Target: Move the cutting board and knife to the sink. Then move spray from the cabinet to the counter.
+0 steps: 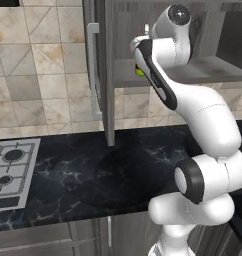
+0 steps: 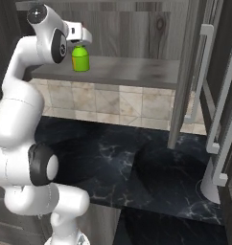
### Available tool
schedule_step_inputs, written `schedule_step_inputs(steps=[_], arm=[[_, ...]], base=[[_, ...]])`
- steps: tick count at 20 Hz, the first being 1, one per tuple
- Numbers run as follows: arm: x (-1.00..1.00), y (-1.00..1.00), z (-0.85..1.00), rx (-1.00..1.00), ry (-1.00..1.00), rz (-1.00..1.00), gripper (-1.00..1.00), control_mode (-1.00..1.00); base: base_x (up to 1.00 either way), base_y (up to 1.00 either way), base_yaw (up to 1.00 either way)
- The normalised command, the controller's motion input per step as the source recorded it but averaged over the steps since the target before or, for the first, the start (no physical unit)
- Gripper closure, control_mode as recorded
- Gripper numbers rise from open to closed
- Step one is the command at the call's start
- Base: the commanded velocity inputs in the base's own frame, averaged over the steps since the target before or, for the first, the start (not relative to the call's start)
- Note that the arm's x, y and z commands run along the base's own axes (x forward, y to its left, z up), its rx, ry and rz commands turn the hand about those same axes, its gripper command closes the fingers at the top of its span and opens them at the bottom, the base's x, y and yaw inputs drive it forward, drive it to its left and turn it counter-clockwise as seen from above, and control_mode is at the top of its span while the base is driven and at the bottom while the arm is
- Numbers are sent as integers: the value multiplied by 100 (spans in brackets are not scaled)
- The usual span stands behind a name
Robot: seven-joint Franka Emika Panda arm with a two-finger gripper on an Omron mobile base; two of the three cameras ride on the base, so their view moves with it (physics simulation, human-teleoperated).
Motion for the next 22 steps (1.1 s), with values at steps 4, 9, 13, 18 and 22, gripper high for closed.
schedule_step_inputs(steps=[4,9,13,18,22], arm=[[34,6,-8,1,0,-4,-100,-100],[33,0,-4,1,0,-4,-100,-100],[28,0,-4,1,0,-4,-100,-100],[25,0,-1,2,0,-3,-100,-100],[23,0,-1,2,0,-3,-100,-100]], base=[[0,0,0],[0,0,0],[0,0,0],[0,0,0],[0,0,0]])
